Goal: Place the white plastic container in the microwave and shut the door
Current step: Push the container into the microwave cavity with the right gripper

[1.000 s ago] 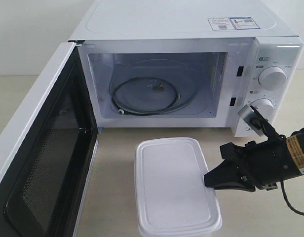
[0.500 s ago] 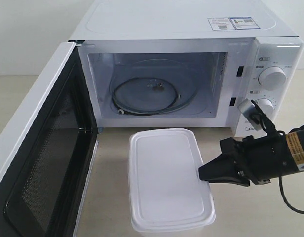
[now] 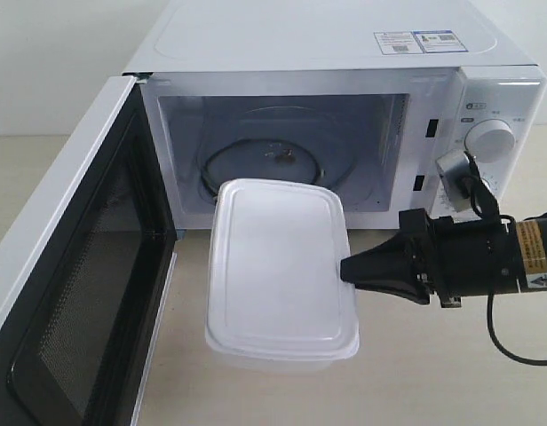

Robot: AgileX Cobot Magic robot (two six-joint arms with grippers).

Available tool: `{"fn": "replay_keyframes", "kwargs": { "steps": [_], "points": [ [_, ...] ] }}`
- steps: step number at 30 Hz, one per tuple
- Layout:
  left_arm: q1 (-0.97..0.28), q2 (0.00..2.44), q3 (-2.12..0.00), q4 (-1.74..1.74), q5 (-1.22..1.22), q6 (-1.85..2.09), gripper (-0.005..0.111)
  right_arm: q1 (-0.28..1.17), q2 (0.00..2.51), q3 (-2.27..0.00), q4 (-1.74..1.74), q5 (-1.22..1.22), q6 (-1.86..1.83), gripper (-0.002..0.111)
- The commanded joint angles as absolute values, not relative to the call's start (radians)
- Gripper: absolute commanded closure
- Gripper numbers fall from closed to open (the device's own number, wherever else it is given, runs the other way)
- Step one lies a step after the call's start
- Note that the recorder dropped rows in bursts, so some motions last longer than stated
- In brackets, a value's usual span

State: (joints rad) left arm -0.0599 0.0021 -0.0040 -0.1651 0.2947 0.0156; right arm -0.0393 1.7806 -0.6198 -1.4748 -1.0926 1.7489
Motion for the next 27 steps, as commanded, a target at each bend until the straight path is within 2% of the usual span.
{"fn": "replay_keyframes", "kwargs": {
  "steps": [1, 9, 14, 21, 27],
  "points": [
    [-0.056, 0.0, 0.0, -0.175, 0.293, 0.018, 0.102, -0.034, 1.777, -0.617, -1.387, -1.122, 1.716, 0.108],
    [-0.056, 0.0, 0.0, -0.175, 0.293, 0.018, 0.102, 0.047, 1.777, -0.617, -1.319, -1.069, 1.674, 0.108],
    [-0.056, 0.0, 0.0, -0.175, 0.293, 0.018, 0.102, 0.105, 1.777, -0.611, -1.154, -0.991, 1.602, 0.108],
    [-0.056, 0.0, 0.0, -0.175, 0.293, 0.018, 0.102, 0.277, 1.777, -0.499, -0.508, -0.979, 1.373, 0.108],
    [-0.056, 0.0, 0.0, -0.175, 0.293, 0.018, 0.102, 0.478, 1.777, -0.508, -0.015, -0.936, 1.193, 0.108]
  ]
}}
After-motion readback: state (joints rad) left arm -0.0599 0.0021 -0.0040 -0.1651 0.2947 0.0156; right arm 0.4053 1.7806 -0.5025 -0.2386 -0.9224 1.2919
